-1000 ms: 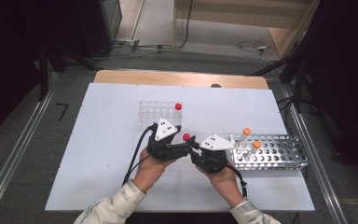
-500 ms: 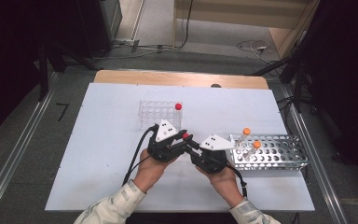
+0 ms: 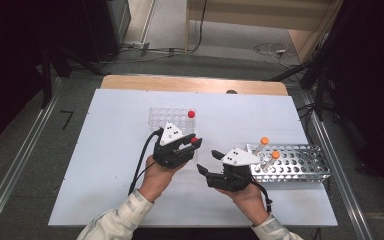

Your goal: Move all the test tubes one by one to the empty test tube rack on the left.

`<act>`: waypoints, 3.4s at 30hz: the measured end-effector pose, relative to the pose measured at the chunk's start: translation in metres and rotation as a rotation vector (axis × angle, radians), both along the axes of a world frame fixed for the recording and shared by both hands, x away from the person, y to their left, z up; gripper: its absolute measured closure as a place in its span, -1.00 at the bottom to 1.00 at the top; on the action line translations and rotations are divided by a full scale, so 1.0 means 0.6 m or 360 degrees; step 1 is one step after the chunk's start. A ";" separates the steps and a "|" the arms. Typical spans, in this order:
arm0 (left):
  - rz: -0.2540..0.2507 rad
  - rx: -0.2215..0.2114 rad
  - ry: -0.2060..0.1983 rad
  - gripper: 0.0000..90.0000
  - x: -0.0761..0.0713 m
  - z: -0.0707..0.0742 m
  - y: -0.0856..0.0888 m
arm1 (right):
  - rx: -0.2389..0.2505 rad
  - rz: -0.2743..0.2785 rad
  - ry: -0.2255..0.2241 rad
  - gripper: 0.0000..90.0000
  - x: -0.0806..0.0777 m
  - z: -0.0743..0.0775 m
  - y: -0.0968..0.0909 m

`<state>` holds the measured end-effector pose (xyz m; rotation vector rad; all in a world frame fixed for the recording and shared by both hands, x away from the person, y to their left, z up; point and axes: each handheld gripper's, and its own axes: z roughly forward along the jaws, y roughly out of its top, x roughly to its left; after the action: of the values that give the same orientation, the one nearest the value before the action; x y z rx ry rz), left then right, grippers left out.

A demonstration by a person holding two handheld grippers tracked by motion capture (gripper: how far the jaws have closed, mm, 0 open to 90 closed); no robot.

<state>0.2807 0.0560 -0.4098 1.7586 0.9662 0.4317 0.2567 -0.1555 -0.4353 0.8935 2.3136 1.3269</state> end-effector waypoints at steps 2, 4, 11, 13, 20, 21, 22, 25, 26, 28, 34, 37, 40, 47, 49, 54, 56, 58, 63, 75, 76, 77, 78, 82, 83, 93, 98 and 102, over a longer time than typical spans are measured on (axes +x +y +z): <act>0.0009 -0.0002 -0.0001 0.56 0.002 0.003 0.003 | 0.0006 -0.0006 -0.0001 -0.33 -0.002 0.001 -0.005; 0.0020 -0.0009 -0.0002 0.56 0.005 0.006 0.007 | 0.0014 -0.0011 0.0001 -0.33 -0.006 0.002 -0.009; 0.0058 -0.0037 -0.0011 0.56 0.021 0.023 0.024 | 0.0017 0.0006 0.0002 -0.32 -0.018 0.001 -0.017; 0.0065 -0.0048 -0.0006 0.56 0.026 0.030 0.027 | 0.0006 0.0010 0.0001 -0.32 -0.018 -0.001 -0.017; 0.0123 -0.0046 -0.0008 0.56 0.044 0.045 0.037 | 0.0016 0.0004 0.0005 -0.30 -0.017 -0.002 -0.017; 0.0129 -0.0047 -0.0009 0.56 0.046 0.046 0.038 | 0.0012 0.0006 0.0002 -0.30 -0.017 -0.002 -0.017; 0.0137 -0.0047 -0.0011 0.56 0.048 0.048 0.039 | 0.0010 0.0005 0.0002 -0.30 -0.017 -0.002 -0.017; 0.0156 -0.0038 -0.0019 0.56 0.055 0.055 0.042 | 0.0010 0.0006 0.0000 -0.30 -0.016 -0.003 -0.017; 0.0163 -0.0028 -0.0021 0.56 0.058 0.057 0.043 | 0.0013 0.0006 0.0001 -0.30 -0.016 -0.002 -0.017; 0.0181 -0.0026 -0.0023 0.56 0.065 0.061 0.045 | 0.0016 0.0003 0.0004 -0.30 -0.017 -0.002 -0.017; 0.0219 -0.0018 -0.0019 0.56 0.083 0.071 0.046 | 0.0021 0.0002 0.0002 -0.29 -0.018 -0.001 -0.017; 0.0233 -0.0013 -0.0021 0.56 0.091 0.075 0.045 | 0.0020 0.0005 0.0000 -0.29 -0.019 -0.001 -0.017; 0.0264 0.0002 -0.0039 0.56 0.099 0.078 0.043 | 0.0021 0.0005 0.0001 -0.29 -0.019 0.000 -0.017; 0.0319 0.0015 -0.0065 0.56 0.114 0.078 0.041 | 0.0031 0.0007 -0.0001 -0.29 -0.019 0.001 -0.019; 0.0335 0.0016 -0.0078 0.56 0.118 0.076 0.040 | 0.0034 0.0003 0.0001 -0.29 -0.019 0.002 -0.019; 0.0364 0.0029 -0.0100 0.56 0.125 0.071 0.039 | 0.0042 0.0004 -0.0001 -0.29 -0.019 0.003 -0.021; 0.0364 0.0029 -0.0100 0.56 0.127 0.069 0.038 | 0.0040 0.0004 -0.0001 -0.29 -0.019 0.003 -0.021; 0.0368 0.0032 -0.0098 0.56 0.129 0.068 0.037 | 0.0041 0.0004 0.0000 -0.29 -0.019 0.003 -0.021; 0.0376 0.0049 -0.0092 0.56 0.133 0.063 0.034 | 0.0045 0.0002 0.0002 -0.29 -0.019 0.004 -0.021; 0.0392 0.0099 -0.0088 0.56 0.138 0.047 0.026 | 0.0045 -0.0001 -0.0007 -0.29 -0.020 0.005 -0.022; 0.0390 0.0102 -0.0088 0.56 0.139 0.045 0.025 | 0.0044 0.0000 -0.0006 -0.29 -0.020 0.005 -0.022; 0.0393 0.0097 -0.0089 0.56 0.139 0.043 0.025 | 0.0044 0.0000 -0.0006 -0.29 -0.020 0.005 -0.022; 0.0394 0.0100 -0.0090 0.56 0.139 0.041 0.025 | 0.0042 0.0000 -0.0006 -0.29 -0.020 0.005 -0.022; 0.0389 0.0107 -0.0083 0.56 0.140 0.031 0.024 | 0.0038 0.0006 -0.0006 -0.29 -0.021 0.004 -0.021; 0.0390 0.0111 -0.0080 0.56 0.140 0.029 0.024 | 0.0037 0.0003 -0.0004 -0.29 -0.021 0.004 -0.020; 0.0388 0.0128 -0.0057 0.55 0.139 0.001 0.020 | 0.0028 0.0005 0.0003 -0.29 -0.021 0.002 -0.017; 0.0384 0.0117 -0.0056 0.44 0.139 -0.003 0.019 | 0.0027 0.0003 0.0008 -0.29 -0.020 0.001 -0.017; 0.0378 0.0108 -0.0053 0.40 0.138 -0.003 0.020 | 0.0025 0.0006 0.0007 -0.29 -0.020 0.000 -0.017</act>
<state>0.3636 0.0683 -0.4114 1.6973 1.1536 0.6497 0.2448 -0.1657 -0.4351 0.8988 2.3122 1.3480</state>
